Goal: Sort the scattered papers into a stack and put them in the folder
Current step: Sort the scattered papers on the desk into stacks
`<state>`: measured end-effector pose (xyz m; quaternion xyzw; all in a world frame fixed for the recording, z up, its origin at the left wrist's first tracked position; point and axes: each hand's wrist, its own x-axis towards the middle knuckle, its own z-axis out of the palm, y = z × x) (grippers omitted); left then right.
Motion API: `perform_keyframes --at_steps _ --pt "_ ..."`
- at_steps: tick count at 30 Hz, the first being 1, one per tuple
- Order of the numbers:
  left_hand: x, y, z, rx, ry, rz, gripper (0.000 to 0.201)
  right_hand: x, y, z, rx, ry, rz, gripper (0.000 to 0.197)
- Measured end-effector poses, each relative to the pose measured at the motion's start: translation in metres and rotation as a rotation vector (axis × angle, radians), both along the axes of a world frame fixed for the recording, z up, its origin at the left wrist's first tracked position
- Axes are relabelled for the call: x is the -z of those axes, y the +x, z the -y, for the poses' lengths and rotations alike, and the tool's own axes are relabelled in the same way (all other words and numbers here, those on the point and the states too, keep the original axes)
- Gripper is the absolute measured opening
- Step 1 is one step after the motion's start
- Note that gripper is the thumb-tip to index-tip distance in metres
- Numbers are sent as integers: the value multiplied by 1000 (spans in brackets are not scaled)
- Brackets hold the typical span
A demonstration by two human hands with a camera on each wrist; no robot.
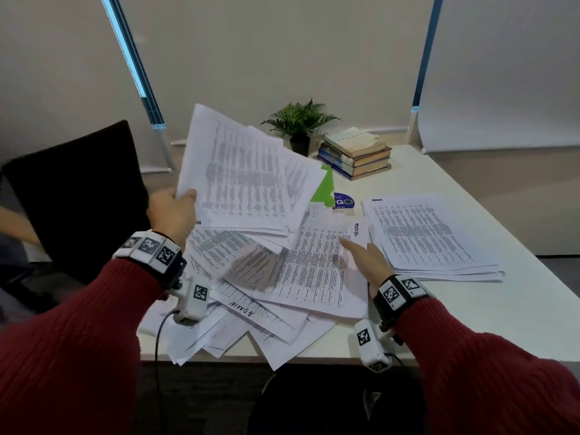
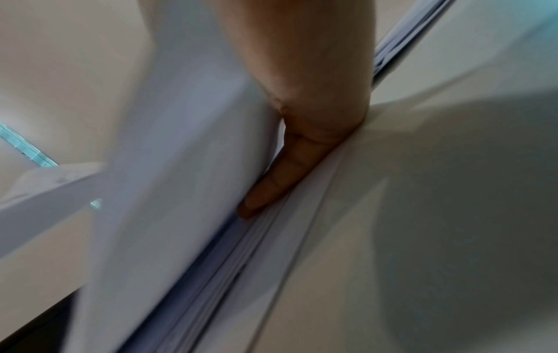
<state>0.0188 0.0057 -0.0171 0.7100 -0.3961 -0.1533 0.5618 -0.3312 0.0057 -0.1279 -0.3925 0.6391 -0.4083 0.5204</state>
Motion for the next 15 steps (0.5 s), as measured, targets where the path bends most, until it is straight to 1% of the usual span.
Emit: perform_keyframes --at_steps 3,5,6,8,9,10,12,14,15 --pt "34 -29 -1 89 100 -53 30 -5 1 2 25 10 35 110" --pt "56 -45 -2 139 158 -80 25 -6 1 2 25 16 -5 117" --pt "64 -53 -5 168 187 -87 22 -6 0 2 15 12 -29 116" --pt "79 -66 -11 225 243 -47 22 0 -1 2 54 -30 -1 80" --pt "84 -69 -14 248 272 21 26 6 -1 4 72 -36 36 63" --pt "86 -71 -18 260 289 111 33 9 0 5 76 -36 32 53" --pt "82 -69 -24 229 315 295 44 12 1 5 96 -43 -17 46" --pt "70 -60 -23 174 301 361 45 15 1 8 84 -53 -4 43" --pt "64 -55 -21 165 289 344 45 16 1 9 70 -57 -1 42"
